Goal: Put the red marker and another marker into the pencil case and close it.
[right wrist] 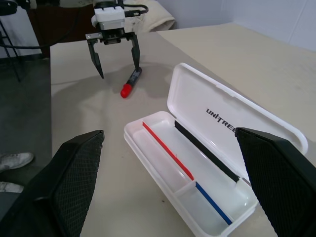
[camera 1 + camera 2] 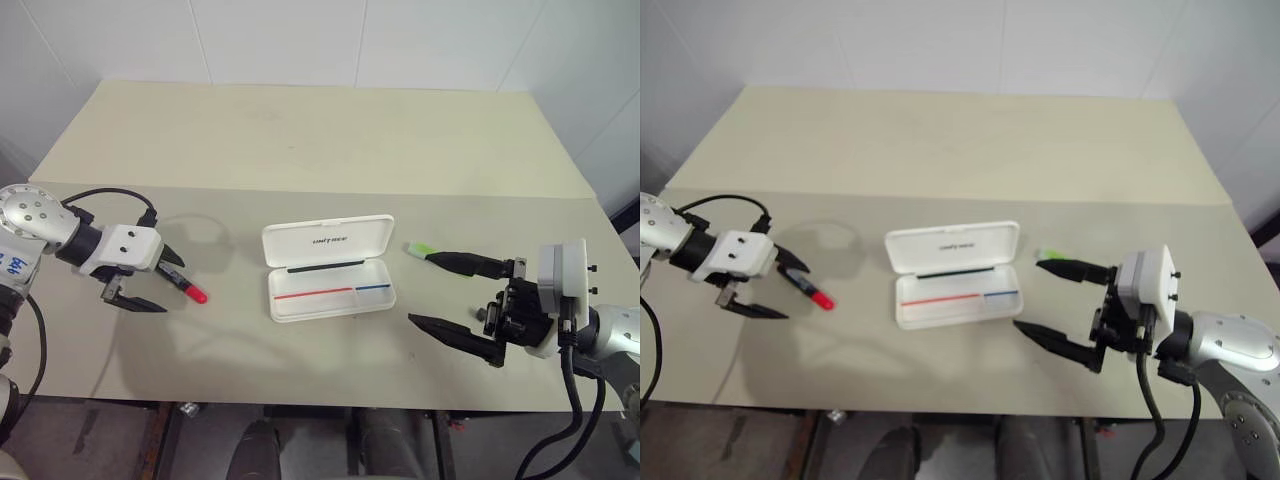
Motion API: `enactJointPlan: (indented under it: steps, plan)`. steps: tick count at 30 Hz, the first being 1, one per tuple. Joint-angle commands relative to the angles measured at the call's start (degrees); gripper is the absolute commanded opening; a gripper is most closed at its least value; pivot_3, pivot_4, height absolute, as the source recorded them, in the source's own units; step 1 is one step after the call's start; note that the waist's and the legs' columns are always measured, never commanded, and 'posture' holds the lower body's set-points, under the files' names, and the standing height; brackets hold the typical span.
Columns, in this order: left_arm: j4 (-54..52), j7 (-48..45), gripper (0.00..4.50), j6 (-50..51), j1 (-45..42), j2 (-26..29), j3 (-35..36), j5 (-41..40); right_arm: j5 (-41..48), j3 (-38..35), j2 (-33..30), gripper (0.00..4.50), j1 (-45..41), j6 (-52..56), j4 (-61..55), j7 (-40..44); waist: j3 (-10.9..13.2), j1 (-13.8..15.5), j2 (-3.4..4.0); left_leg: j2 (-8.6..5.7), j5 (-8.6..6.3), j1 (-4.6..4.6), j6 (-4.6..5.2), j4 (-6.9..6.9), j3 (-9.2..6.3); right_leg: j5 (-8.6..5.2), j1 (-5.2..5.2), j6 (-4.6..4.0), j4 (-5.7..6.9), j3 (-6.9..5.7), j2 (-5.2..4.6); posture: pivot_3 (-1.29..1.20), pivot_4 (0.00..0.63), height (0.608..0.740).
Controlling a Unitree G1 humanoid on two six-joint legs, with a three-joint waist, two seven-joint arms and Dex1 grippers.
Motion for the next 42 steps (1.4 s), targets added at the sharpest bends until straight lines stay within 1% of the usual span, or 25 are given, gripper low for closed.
enactJointPlan:
  steps: [1,5,15,18,24,27,28,30,34,38,42]
  plan:
    - [4.1,-6.4,4.48,-3.0,-2.5,-0.8,-1.2,2.4,-1.0,-0.2,-0.1,4.50,0.1,-1.3,-0.3,-0.8,0.0,0.0,0.00,0.00,0.00,0.00,0.00,0.00,0.00,0.00,0.00,0.00,0.00,0.00,0.00,0.00,0.150,0.740]
    - [10.2,-6.4,4.48,-7.0,-4.7,-4.4,-0.5,6.0,-1.6,-0.1,-0.1,4.50,0.1,-1.4,0.0,-1.0,0.0,0.0,0.00,0.00,0.00,0.01,0.00,-0.01,0.00,-0.01,0.00,0.00,0.01,0.00,0.00,0.00,0.150,0.740]
    - [18.1,-6.2,4.48,-12.6,-7.4,-10.9,0.2,10.4,-1.8,-1.3,-0.4,4.50,0.6,-1.2,0.0,-1.2,0.0,0.0,-0.04,-0.01,0.00,0.01,0.00,0.00,-0.01,0.01,0.00,0.04,0.10,-0.01,0.00,0.00,0.150,0.740]
    - [19.8,-6.4,3.86,-12.9,-8.2,-12.2,-1.4,10.3,-2.1,-1.9,-0.7,4.50,0.8,-1.2,0.3,-1.2,0.0,0.0,-0.03,-0.01,0.00,0.04,0.00,0.00,-0.01,0.03,0.00,0.08,0.14,0.00,0.00,0.00,0.150,0.740]
    - [21.3,-6.4,1.95,-12.5,-9.3,-12.8,-2.7,9.6,-2.6,-2.2,-0.7,4.50,0.9,-1.4,0.3,-1.4,0.0,0.4,-0.04,-0.01,0.06,0.08,0.03,0.09,-0.03,0.01,0.03,0.01,0.24,0.00,0.00,0.00,0.150,0.740]
    - [21.7,-6.4,0.92,-12.3,-9.6,-13.1,-2.5,9.6,-2.7,-2.3,-0.7,4.50,1.0,-1.5,0.3,-1.4,0.0,0.2,-0.04,-0.01,0.08,0.07,0.00,0.15,-0.01,0.09,0.06,-0.03,0.23,0.00,-0.01,0.00,0.150,0.740]
    - [22.0,-6.4,0.70,-12.1,-9.8,-13.5,-1.5,9.8,-2.8,-2.5,-0.7,4.50,1.1,-1.5,0.4,-1.3,0.0,0.1,-0.04,-0.01,0.08,0.07,0.00,0.16,-0.01,0.10,0.06,-0.03,0.22,0.00,0.00,0.00,0.150,0.740]
    - [22.2,-5.5,0.67,-11.5,-10.2,-14.2,0.5,9.9,-2.9,-2.9,-0.7,4.50,1.4,-1.8,0.6,-1.0,0.0,0.2,-0.04,-0.01,0.08,0.08,0.00,0.13,-0.02,0.10,0.05,-0.03,0.22,0.00,0.00,0.00,0.150,0.740]
    - [18.6,-4.9,0.67,-7.5,-10.8,-14.7,6.0,6.1,-3.1,-4.5,-1.5,4.50,2.2,-2.6,2.0,0.5,0.1,0.1,-0.10,-0.01,0.08,0.00,0.00,0.10,-0.03,0.09,0.04,0.01,0.19,-0.01,0.00,0.00,0.150,0.740]
    - [16.0,-1.2,0.67,-3.7,-13.5,-14.7,10.9,5.0,-3.4,-4.8,-1.9,4.50,2.1,-2.9,2.8,1.1,0.1,0.1,-0.16,-0.01,0.07,0.02,0.03,0.04,-0.04,0.12,0.03,0.11,0.21,-0.04,0.00,0.00,0.150,0.740]
    - [10.9,1.5,0.67,3.5,-15.2,-15.2,14.6,4.4,-4.0,-4.5,-2.2,4.50,1.6,-3.4,3.8,1.6,0.1,0.0,-0.15,0.00,0.06,0.02,0.04,0.00,-0.04,0.17,0.02,0.34,0.24,-0.07,0.00,0.00,0.150,0.740]
